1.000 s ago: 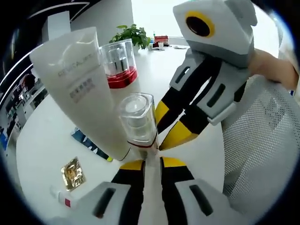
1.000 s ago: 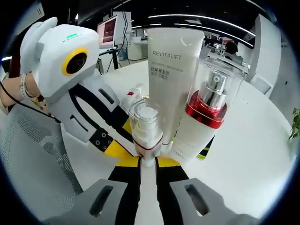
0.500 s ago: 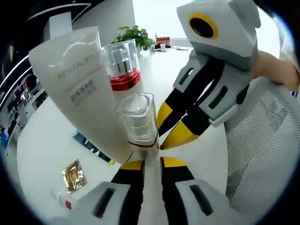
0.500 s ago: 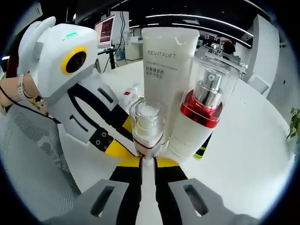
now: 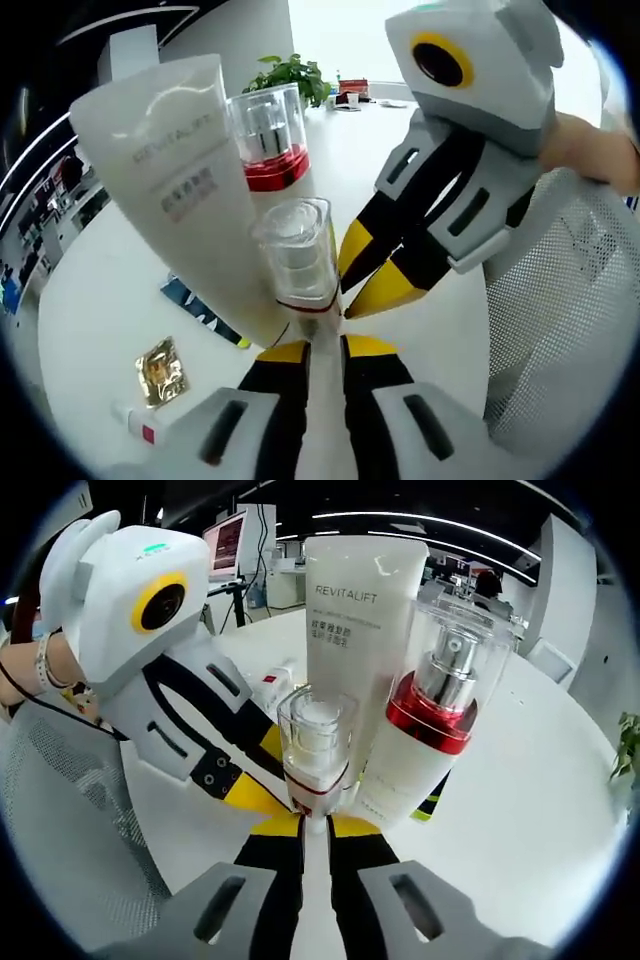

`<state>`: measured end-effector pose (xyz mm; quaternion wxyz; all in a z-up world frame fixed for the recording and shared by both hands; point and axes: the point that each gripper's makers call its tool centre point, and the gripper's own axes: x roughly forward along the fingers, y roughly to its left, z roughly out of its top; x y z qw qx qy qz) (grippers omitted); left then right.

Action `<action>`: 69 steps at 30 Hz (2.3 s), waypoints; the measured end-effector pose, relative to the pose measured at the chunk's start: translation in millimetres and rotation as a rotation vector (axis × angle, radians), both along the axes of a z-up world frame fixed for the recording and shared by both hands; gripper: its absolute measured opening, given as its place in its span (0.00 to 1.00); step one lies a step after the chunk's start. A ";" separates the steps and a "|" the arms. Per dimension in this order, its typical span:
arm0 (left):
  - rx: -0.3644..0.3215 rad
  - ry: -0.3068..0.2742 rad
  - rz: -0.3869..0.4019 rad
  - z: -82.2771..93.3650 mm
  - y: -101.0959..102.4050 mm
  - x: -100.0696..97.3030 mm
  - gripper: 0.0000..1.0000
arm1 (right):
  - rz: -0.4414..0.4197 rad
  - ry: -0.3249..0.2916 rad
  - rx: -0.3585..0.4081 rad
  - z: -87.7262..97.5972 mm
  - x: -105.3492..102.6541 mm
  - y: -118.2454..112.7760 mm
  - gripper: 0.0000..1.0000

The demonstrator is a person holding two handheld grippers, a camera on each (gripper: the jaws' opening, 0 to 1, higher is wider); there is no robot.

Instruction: Arrange the skincare products in the storage area until every visible bottle or jar stands upright without overlapping.

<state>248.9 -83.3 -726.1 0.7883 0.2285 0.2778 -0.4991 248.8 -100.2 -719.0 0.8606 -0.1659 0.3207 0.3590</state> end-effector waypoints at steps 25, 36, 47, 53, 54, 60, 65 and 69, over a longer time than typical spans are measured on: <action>0.002 -0.007 0.012 0.5 -0.6 2.2 0.05 | 0.000 -0.020 -0.014 -0.4 3.2 -1.5 0.06; 0.002 -0.006 0.020 2.2 4.3 1.3 0.05 | -0.012 -0.019 -0.012 1.1 3.0 -3.7 0.08; -0.019 -0.021 0.065 21.2 26.3 -1.5 0.07 | -0.005 -0.023 -0.013 4.0 -4.5 0.1 0.10; -0.046 -0.035 0.106 32.1 40.3 -4.9 0.08 | -0.004 -0.036 -0.015 12.4 -9.7 -0.8 0.13; -0.049 -0.034 0.121 33.5 44.5 -4.6 0.09 | -0.003 -0.041 -0.018 15.3 -10.9 -1.1 0.14; -0.073 -0.042 0.174 45.3 62.4 -6.0 0.12 | -0.001 -0.052 -0.011 26.9 -18.0 -2.0 0.18; -0.091 -0.048 0.220 54.8 75.0 -6.2 0.16 | -0.002 -0.066 -0.005 35.9 -25.9 0.8 0.22; -0.102 -0.040 0.252 59.8 84.0 -11.6 0.21 | -0.013 -0.073 0.007 43.9 -26.7 1.0 0.29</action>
